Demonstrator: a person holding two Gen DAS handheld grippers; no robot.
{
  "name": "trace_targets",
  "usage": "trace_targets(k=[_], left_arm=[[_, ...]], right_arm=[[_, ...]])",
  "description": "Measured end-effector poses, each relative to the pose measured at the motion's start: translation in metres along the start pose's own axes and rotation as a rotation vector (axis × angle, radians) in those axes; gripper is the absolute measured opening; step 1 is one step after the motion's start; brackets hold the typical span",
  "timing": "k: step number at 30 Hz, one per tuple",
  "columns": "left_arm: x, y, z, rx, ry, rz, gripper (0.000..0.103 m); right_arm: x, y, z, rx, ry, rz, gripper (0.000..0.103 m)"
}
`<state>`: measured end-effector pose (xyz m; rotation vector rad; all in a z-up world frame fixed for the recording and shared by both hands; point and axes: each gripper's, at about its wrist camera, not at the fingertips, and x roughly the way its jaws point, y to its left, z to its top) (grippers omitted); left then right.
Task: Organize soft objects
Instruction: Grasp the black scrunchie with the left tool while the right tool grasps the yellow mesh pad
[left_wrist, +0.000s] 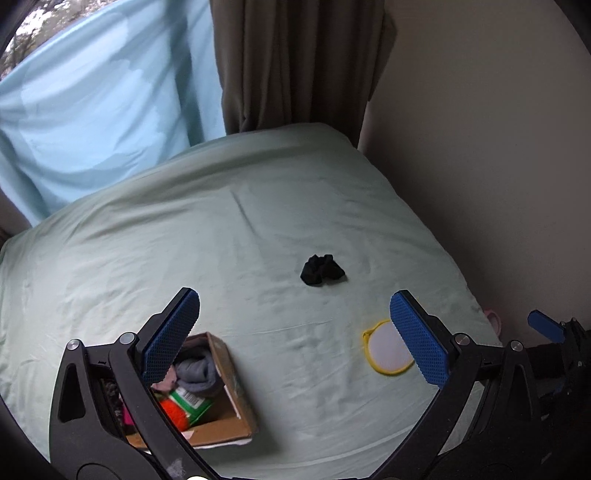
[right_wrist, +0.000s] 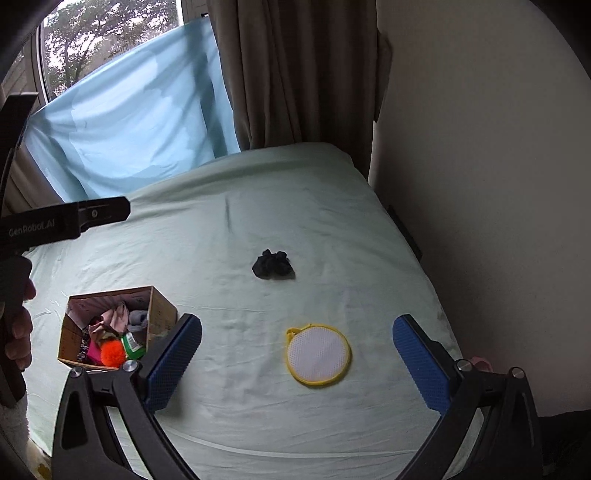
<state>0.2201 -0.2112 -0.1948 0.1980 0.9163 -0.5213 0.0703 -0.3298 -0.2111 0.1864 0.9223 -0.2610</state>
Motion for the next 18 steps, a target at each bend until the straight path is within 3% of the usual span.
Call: trace_targets(k=[8, 18], left_arm=[[0.132, -0.023, 0.025, 0.047, 0.135, -0.014, 0.102], [0.273, -0.040, 0.002, 0.183, 0.286, -0.018, 0.091]], right_arm=[[0.100, -0.027, -0.013, 0.048, 0.122, 0.006, 0.103], [0.194, -0.044, -0.048, 0.127, 0.238, 0.006, 0.103]])
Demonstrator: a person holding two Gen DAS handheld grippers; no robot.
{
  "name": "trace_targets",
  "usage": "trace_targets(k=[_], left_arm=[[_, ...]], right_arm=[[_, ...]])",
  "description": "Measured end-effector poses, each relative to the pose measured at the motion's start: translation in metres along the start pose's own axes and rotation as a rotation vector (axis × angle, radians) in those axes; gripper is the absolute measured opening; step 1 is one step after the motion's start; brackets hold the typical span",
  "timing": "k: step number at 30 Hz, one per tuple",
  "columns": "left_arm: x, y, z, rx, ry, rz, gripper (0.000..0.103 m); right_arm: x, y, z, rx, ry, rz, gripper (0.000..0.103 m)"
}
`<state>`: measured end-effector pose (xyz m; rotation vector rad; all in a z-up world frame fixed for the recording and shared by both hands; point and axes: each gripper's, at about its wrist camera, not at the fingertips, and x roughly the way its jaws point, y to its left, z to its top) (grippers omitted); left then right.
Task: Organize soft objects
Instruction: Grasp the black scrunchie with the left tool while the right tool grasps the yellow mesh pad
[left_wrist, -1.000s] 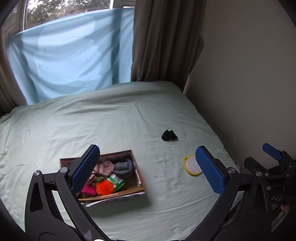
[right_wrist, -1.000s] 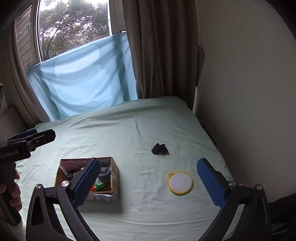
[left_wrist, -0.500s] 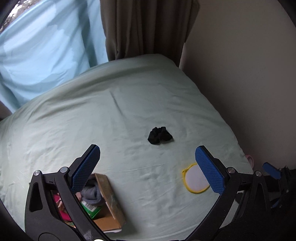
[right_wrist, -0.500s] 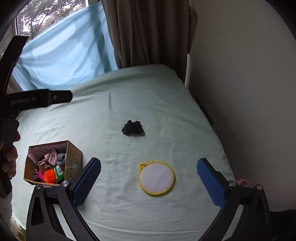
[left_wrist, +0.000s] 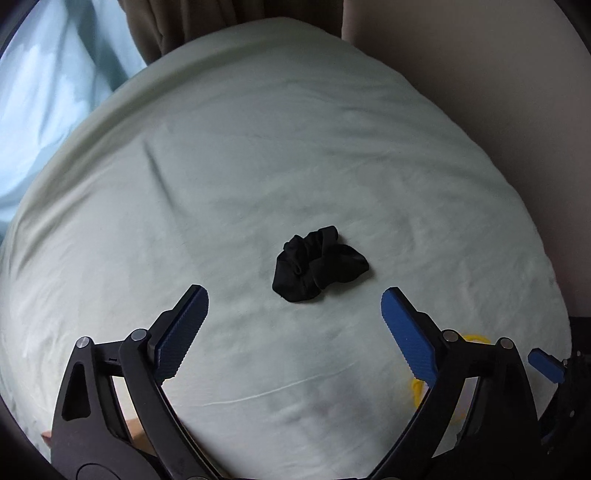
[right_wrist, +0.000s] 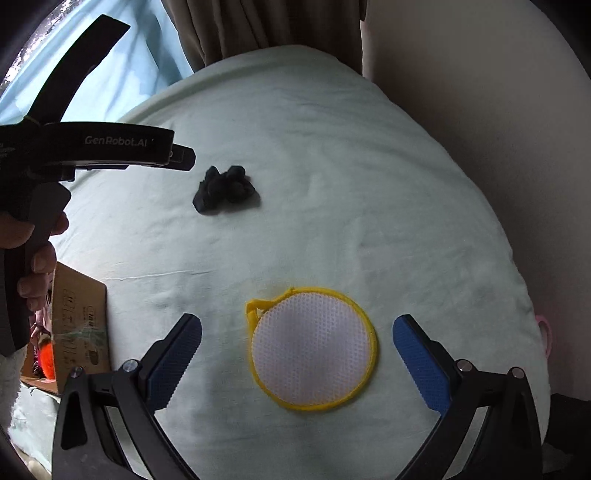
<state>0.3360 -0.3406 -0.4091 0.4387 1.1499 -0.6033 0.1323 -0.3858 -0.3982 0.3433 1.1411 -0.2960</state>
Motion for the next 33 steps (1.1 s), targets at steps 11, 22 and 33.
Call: trace_targets(k=[11, 22, 33], left_arm=[[0.091, -0.011, 0.008, 0.068, 0.068, -0.018, 0.073], [0.104, -0.020, 0.007, 0.128, 0.079, -0.084, 0.038], [0.096, -0.017, 0.006, 0.130, 0.083, -0.113, 0.021]], right_arm=[[0.057, -0.014, -0.024, 0.042, 0.087, -0.025, 0.097], [0.069, -0.005, -0.028, -0.024, 0.098, -0.093, 0.087], [0.060, 0.002, -0.024, -0.051, 0.103, -0.075, 0.052]])
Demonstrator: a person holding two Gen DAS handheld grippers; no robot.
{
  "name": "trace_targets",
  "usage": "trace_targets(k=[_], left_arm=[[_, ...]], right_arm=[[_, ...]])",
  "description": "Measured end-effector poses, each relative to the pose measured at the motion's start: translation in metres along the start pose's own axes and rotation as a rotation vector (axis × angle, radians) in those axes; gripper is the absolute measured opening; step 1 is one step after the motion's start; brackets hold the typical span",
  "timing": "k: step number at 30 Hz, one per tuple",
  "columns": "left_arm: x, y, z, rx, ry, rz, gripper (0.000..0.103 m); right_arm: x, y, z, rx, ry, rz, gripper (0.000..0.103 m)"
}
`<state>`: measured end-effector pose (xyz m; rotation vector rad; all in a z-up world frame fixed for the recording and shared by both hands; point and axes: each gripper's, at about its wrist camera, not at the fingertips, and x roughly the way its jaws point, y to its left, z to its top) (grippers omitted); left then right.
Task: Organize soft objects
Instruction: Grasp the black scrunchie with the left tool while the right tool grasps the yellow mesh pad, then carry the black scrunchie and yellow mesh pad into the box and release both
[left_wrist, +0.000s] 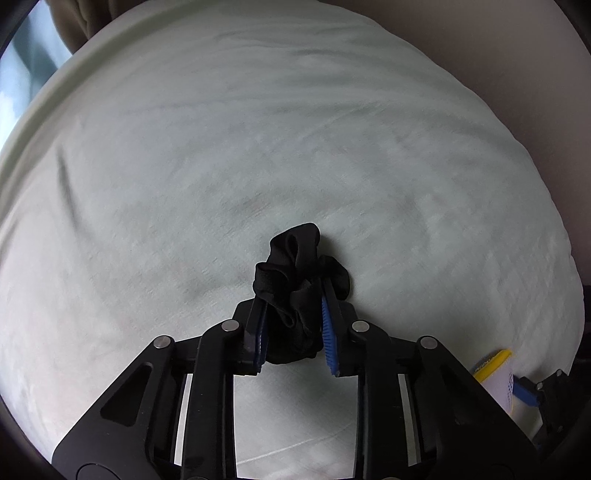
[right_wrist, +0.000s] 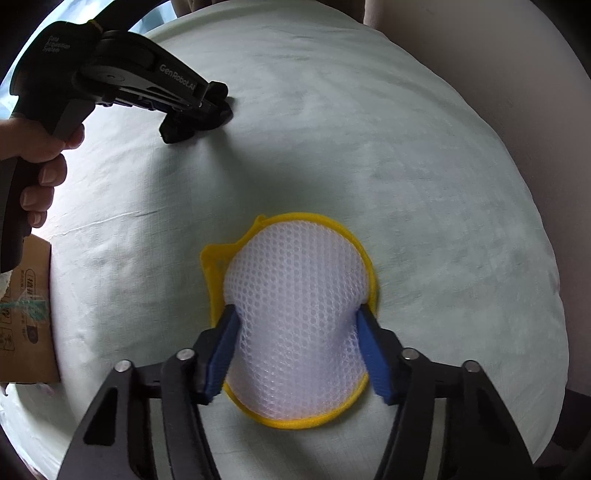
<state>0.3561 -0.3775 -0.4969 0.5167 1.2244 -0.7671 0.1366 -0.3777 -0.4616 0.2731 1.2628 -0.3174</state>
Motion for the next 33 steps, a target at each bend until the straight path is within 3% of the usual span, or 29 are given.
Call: trace_targets(k=[2, 5, 16, 25, 33], left_arm=[[-0.002, 0.001, -0.002, -0.004, -0.001, 0.002, 0.020], [-0.007, 0.000, -0.003, -0.015, 0.000, 0.002, 0.020], [-0.070, 0.008, -0.010, -0.056, -0.046, 0.015, 0.020], [-0.169, 0.011, -0.015, -0.115, -0.147, 0.034, 0.020], [-0.260, 0.014, -0.060, -0.189, -0.232, 0.061, 0.020]], right_arm=[[-0.002, 0.003, 0.000, -0.004, -0.005, 0.018, 0.041], [-0.006, 0.003, 0.002, -0.004, -0.011, 0.032, 0.035], [-0.052, -0.005, 0.020, -0.009, -0.082, 0.056, 0.035], [-0.134, -0.005, 0.031, -0.057, -0.210, 0.034, 0.035], [-0.213, 0.018, 0.030, -0.096, -0.325, 0.037, 0.034]])
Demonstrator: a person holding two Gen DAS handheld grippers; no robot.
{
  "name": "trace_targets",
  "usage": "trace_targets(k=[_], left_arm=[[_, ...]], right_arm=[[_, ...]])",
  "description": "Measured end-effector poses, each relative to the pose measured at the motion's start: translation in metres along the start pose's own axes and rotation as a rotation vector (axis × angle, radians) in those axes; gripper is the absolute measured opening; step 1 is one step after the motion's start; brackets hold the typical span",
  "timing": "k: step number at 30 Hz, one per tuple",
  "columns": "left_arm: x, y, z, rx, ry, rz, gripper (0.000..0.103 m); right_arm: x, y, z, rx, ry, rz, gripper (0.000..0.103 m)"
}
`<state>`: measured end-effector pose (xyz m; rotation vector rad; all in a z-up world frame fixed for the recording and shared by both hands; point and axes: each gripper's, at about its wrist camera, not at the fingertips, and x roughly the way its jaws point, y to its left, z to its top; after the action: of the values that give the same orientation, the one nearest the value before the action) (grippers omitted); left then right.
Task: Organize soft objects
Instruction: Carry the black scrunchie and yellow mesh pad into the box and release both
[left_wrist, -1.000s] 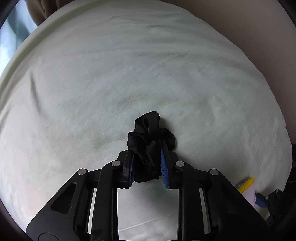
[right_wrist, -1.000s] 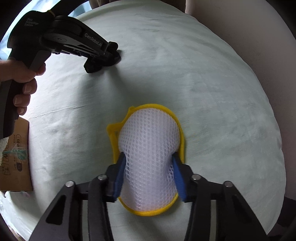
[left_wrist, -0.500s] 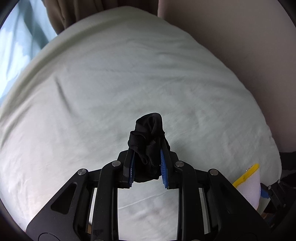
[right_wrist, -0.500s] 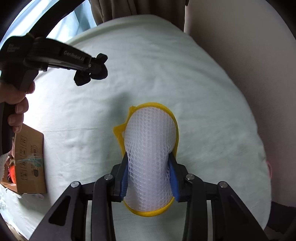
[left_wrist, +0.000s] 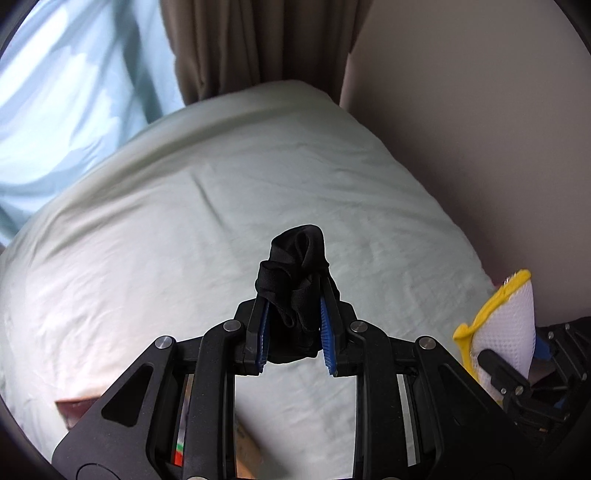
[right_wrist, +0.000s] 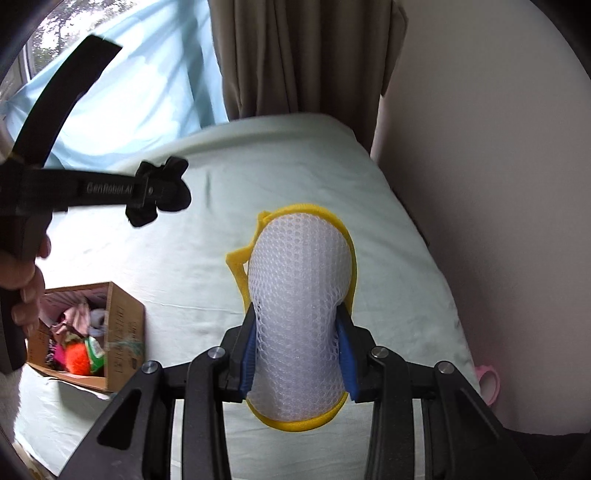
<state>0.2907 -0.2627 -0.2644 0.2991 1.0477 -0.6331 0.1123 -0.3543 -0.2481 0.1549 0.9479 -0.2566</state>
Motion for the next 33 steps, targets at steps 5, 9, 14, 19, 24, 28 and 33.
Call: trace_targets(k=[5, 9, 14, 19, 24, 28, 33], left_arm=[[-0.063, 0.024, -0.028, -0.056, -0.058, 0.010, 0.020], [-0.109, 0.046, -0.051, -0.099, -0.108, 0.022, 0.020], [-0.156, 0.080, -0.085, -0.151, -0.142, 0.047, 0.020], [-0.191, 0.123, -0.125, -0.212, -0.162, 0.079, 0.020], [-0.216, 0.173, -0.171, -0.268, -0.157, 0.113, 0.020], [-0.227, 0.214, -0.206, -0.313, -0.142, 0.133, 0.020], [-0.225, 0.260, -0.244, -0.348, -0.104, 0.151, 0.020]], right_arm=[[-0.044, 0.036, 0.013, -0.057, -0.068, 0.016, 0.034], [-0.073, 0.063, 0.018, -0.084, -0.100, 0.028, 0.034], [-0.098, 0.110, 0.021, -0.133, -0.124, 0.064, 0.034], [-0.114, 0.161, 0.017, -0.172, -0.132, 0.108, 0.034], [-0.114, 0.217, 0.010, -0.190, -0.104, 0.156, 0.034], [-0.111, 0.257, 0.005, -0.190, -0.081, 0.188, 0.034], [-0.087, 0.298, 0.004, -0.157, -0.015, 0.231, 0.034]])
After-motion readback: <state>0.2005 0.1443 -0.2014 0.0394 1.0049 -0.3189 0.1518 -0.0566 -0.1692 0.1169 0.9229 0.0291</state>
